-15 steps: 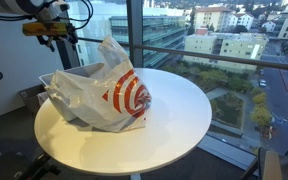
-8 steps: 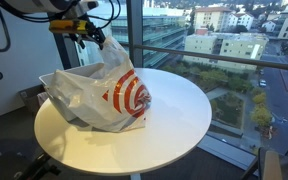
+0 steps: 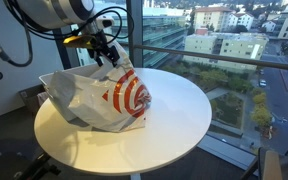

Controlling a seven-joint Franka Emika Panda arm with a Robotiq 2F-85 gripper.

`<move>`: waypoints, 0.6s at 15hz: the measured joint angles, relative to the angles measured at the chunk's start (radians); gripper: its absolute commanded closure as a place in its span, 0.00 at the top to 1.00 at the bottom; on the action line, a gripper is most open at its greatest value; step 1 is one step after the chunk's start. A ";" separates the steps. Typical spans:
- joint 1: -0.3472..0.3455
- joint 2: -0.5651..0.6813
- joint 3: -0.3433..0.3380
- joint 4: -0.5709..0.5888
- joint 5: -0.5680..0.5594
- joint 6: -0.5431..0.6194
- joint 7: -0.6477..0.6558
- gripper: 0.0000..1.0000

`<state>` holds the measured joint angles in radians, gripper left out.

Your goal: Remove the objects inside the bag

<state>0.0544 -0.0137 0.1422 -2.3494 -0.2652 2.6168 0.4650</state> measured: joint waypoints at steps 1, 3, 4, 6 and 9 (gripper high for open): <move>0.000 0.017 -0.001 0.002 -0.018 -0.007 0.017 1.00; 0.007 0.052 -0.002 0.007 -0.052 -0.011 0.043 1.00; 0.014 0.070 -0.003 0.011 -0.067 -0.011 0.048 1.00; 0.031 0.104 -0.006 0.019 -0.104 -0.012 0.064 1.00; 0.063 0.155 -0.036 0.041 -0.182 -0.022 0.112 1.00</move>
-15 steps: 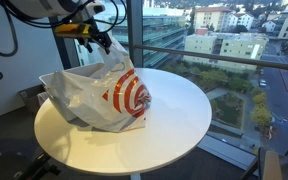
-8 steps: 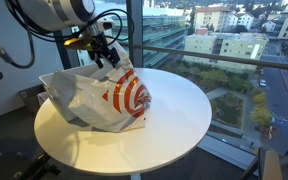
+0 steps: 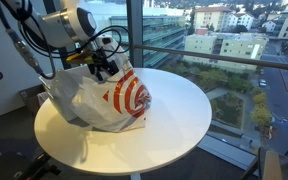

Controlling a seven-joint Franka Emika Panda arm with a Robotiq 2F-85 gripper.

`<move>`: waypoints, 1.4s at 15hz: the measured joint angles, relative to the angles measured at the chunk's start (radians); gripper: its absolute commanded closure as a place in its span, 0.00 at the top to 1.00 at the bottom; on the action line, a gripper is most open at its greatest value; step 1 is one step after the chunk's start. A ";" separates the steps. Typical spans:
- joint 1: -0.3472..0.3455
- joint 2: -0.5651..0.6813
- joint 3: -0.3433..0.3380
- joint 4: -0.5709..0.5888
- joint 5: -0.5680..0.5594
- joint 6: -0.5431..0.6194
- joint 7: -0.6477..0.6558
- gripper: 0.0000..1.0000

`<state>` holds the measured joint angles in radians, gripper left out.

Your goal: Remove the objects inside the bag

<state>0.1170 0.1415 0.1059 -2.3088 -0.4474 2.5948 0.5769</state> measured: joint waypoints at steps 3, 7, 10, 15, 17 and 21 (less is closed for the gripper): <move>0.020 0.040 -0.047 0.027 -0.066 -0.023 0.046 1.00; 0.023 0.076 -0.098 0.051 -0.084 -0.060 0.061 1.00; 0.023 0.109 -0.109 0.046 -0.074 -0.069 0.059 1.00; 0.011 0.176 -0.117 0.026 0.025 0.017 -0.004 1.00; 0.008 0.205 -0.133 0.014 0.043 0.108 -0.034 1.00; 0.008 0.274 -0.182 0.011 0.061 0.265 -0.090 0.73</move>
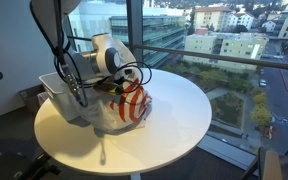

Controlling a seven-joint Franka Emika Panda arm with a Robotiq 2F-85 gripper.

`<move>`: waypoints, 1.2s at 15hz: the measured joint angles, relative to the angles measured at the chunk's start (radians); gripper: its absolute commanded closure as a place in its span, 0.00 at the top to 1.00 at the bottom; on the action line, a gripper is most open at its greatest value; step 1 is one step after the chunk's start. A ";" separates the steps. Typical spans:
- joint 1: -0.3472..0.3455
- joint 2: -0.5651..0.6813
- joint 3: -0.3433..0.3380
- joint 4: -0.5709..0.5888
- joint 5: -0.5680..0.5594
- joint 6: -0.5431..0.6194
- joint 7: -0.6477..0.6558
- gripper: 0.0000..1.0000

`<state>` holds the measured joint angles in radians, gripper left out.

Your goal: Remove the objects inside the bag

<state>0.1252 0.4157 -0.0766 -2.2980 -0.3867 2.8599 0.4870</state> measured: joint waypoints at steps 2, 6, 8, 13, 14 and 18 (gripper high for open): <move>0.000 0.027 -0.006 -0.001 0.044 0.044 -0.051 0.59; 0.014 0.035 -0.006 -0.008 0.123 0.074 -0.114 0.27; 0.024 0.023 0.001 -0.016 0.166 0.073 -0.130 0.12; 0.024 -0.017 0.031 -0.045 0.259 0.069 -0.165 0.03; 0.025 -0.028 0.033 -0.050 0.267 0.068 -0.165 0.03; 0.028 -0.088 0.046 -0.069 0.298 0.055 -0.166 0.03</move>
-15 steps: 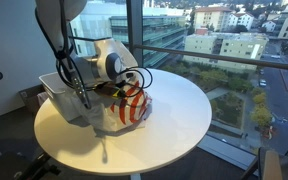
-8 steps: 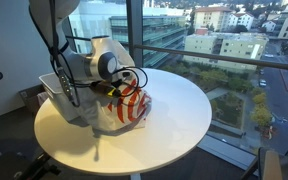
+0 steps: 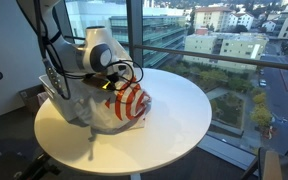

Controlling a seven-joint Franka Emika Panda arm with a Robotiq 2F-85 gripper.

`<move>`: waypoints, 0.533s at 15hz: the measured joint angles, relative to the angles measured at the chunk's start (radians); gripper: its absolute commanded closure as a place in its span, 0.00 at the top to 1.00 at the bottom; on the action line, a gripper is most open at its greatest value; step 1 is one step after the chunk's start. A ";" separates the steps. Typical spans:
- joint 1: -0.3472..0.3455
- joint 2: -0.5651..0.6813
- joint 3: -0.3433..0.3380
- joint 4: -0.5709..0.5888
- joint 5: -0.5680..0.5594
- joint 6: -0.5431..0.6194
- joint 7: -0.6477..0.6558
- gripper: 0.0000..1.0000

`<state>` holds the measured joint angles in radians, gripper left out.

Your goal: Remove the objects inside the bag

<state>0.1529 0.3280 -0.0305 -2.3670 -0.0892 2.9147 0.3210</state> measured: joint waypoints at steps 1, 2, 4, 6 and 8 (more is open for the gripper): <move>0.001 -0.018 0.001 -0.002 0.003 -0.008 0.000 0.03; 0.001 -0.035 0.001 -0.004 0.004 -0.019 0.001 0.03; 0.009 -0.074 -0.006 -0.006 -0.001 -0.045 0.004 0.03; 0.020 -0.111 -0.019 -0.007 -0.027 -0.074 0.021 0.03; 0.032 -0.148 -0.030 -0.007 -0.080 -0.109 0.062 0.03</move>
<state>0.1846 0.1803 -0.0609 -2.3744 -0.1696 2.8059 0.3831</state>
